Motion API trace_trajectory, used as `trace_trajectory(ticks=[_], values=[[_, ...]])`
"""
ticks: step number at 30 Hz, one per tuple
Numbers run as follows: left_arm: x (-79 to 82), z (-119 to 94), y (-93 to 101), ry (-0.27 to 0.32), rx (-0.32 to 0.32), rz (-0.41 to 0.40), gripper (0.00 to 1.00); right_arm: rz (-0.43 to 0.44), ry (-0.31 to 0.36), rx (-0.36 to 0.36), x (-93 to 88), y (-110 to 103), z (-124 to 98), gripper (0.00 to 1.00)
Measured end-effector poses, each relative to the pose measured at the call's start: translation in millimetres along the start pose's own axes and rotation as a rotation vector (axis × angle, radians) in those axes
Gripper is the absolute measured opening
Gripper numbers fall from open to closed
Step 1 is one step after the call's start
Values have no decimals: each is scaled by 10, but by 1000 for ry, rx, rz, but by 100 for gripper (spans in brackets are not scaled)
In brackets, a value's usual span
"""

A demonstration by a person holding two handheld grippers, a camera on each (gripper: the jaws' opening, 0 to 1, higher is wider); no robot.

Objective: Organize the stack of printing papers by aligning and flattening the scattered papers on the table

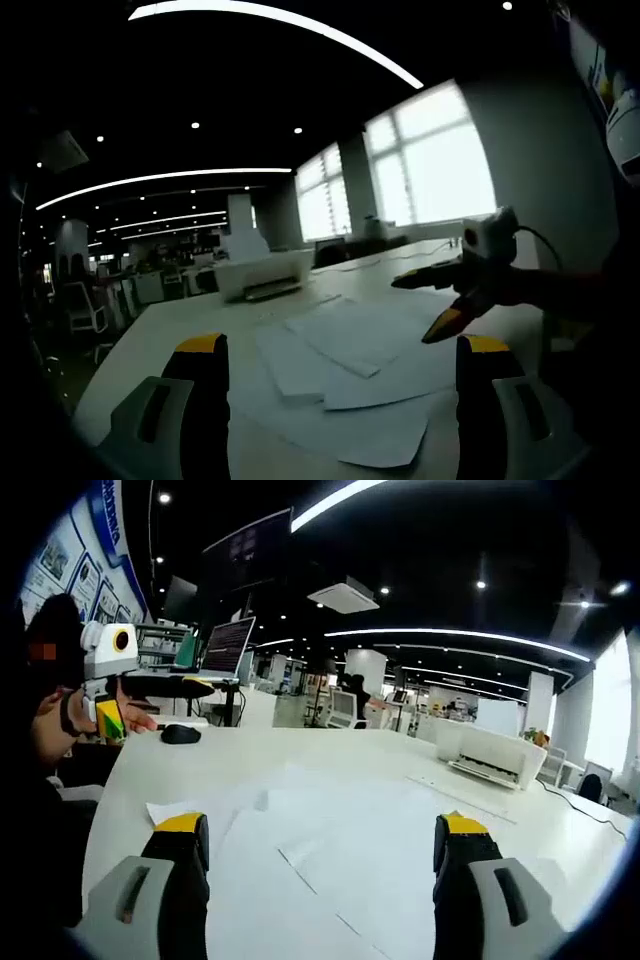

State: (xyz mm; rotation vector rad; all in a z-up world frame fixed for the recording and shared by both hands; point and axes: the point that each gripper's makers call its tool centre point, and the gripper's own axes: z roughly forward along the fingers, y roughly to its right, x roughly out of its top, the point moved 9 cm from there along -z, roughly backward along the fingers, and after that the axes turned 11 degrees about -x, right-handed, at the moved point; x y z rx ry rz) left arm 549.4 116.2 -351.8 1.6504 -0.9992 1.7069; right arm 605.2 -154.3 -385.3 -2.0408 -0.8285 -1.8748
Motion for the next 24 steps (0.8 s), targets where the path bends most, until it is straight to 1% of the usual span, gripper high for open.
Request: trace_trajectory(ticks=[8,12,19,21,24], values=[[3,-7,-5,2,2,1,97,-5,-20,-6,-22,24,107,88],[8,-3,-2,2,0,1,97,-9,-36,-7,-47,74,195,88],[14,-4,1,1,0,3,97,-2,-80,-15,-195,144,355,88],[16,-4,1,1,0,4,97,1,-99,-27,-246,201,430,88],[18,1,3,-1,-2,5,96,-12,-120,-43,-300,198,475,88]])
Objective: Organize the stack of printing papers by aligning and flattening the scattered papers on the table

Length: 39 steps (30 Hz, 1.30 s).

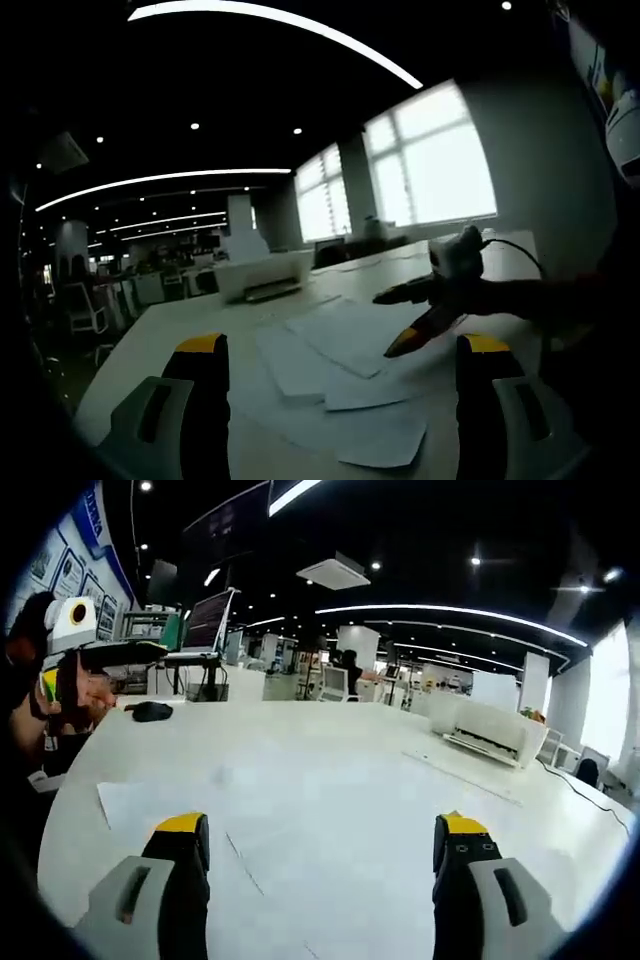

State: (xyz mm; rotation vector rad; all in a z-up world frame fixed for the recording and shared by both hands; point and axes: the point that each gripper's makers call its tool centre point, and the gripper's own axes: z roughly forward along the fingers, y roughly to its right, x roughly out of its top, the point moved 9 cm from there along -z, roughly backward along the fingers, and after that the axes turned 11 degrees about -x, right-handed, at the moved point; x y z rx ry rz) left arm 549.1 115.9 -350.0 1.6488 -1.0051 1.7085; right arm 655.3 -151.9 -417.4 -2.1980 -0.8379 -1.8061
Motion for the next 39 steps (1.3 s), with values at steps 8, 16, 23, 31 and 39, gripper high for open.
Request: trace_trajectory(ticks=[8,16,23,31,39], values=[[0,24,10,0,-7,0,96,36,-55,-6,-88,76,141,88],[-8,40,25,-1,-15,-3,96,92,-88,-4,-139,52,256,88],[-10,46,17,0,-16,-4,96,99,-113,-4,-141,-16,352,88],[-35,44,35,2,-20,-11,96,120,-141,15,-218,-110,395,89],[-41,54,57,4,-25,-12,96,145,-150,23,-229,-91,360,86]])
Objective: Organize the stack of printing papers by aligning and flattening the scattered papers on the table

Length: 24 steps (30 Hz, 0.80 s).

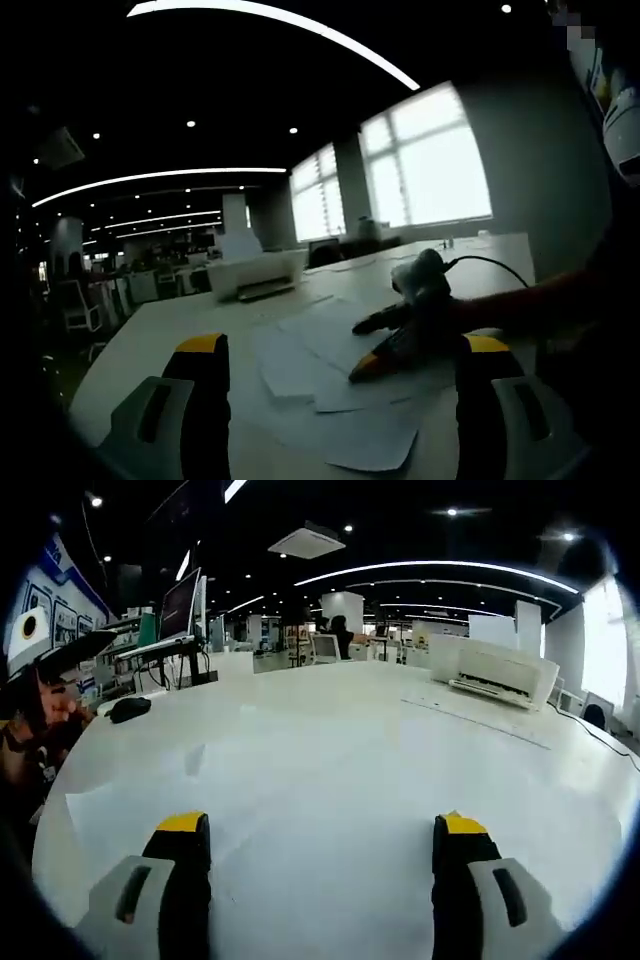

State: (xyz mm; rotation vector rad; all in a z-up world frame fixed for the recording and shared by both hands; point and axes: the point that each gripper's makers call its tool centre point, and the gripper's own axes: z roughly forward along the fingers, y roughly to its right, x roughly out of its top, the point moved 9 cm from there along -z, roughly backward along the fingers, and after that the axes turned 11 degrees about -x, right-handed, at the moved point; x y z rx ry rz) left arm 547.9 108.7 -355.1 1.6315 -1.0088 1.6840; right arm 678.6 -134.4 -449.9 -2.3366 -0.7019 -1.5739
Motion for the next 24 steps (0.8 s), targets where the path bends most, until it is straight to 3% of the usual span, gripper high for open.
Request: trace_trajectory(ticks=[8,9,12,14,24], values=[[4,-5,4,5,0,-2,96,9,3,-14,-8,125,39,73],[4,-4,4,5,0,-2,96,10,1,-14,-7,120,36,74],[1,-3,0,4,1,-2,96,-12,5,30,-19,-11,74,90],[-1,-1,-2,4,1,-3,96,-19,17,41,-22,-81,64,90],[-13,12,15,3,-4,-5,96,-14,26,38,-12,-26,93,83]])
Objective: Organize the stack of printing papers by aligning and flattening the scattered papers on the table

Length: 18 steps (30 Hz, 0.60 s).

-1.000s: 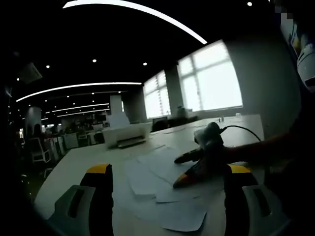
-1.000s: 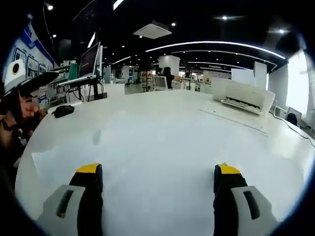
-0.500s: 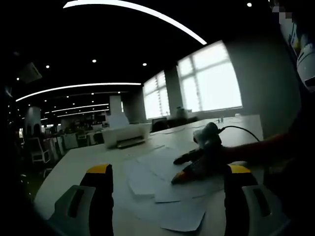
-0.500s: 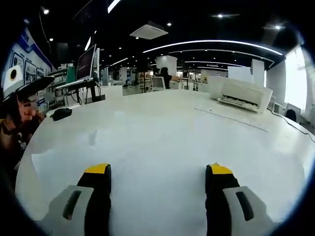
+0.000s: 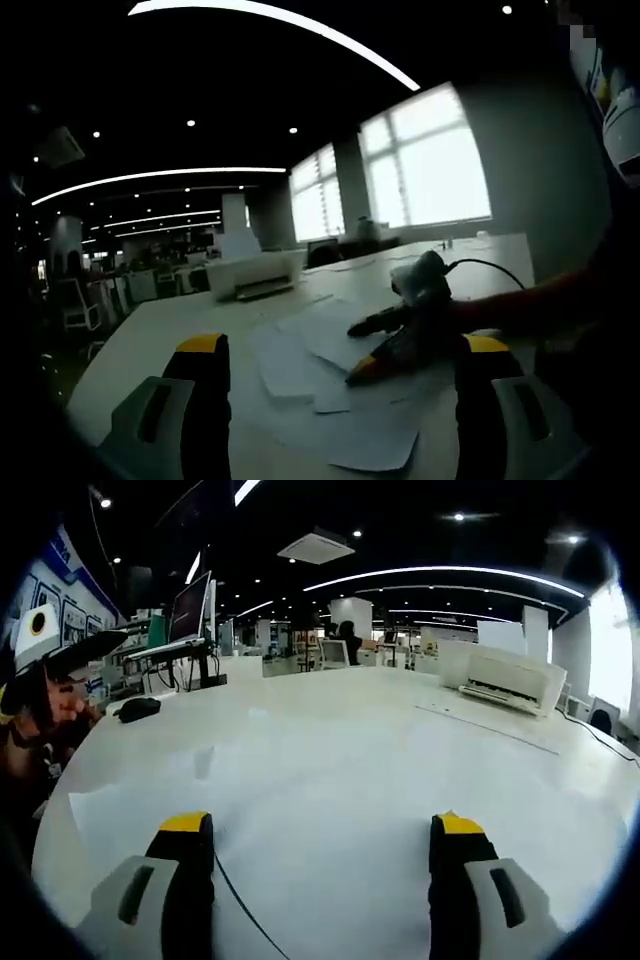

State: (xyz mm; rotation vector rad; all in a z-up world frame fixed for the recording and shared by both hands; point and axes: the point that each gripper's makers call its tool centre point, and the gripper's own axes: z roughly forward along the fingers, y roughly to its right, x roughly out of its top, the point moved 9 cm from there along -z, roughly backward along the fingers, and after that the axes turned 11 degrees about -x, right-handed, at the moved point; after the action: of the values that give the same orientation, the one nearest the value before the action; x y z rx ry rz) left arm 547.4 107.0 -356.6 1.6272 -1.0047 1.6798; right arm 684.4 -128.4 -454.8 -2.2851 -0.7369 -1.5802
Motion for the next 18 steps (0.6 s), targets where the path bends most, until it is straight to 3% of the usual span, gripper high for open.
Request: trace_trajectory(ticks=[2,8,18], values=[[3,-2,8,0,1,1,96,2,-3,-5,5,26,-7,79],[16,-10,5,7,1,0,96,6,-14,-20,15,85,-53,55],[30,-6,3,11,-1,1,96,-26,-9,-50,14,292,-97,39]])
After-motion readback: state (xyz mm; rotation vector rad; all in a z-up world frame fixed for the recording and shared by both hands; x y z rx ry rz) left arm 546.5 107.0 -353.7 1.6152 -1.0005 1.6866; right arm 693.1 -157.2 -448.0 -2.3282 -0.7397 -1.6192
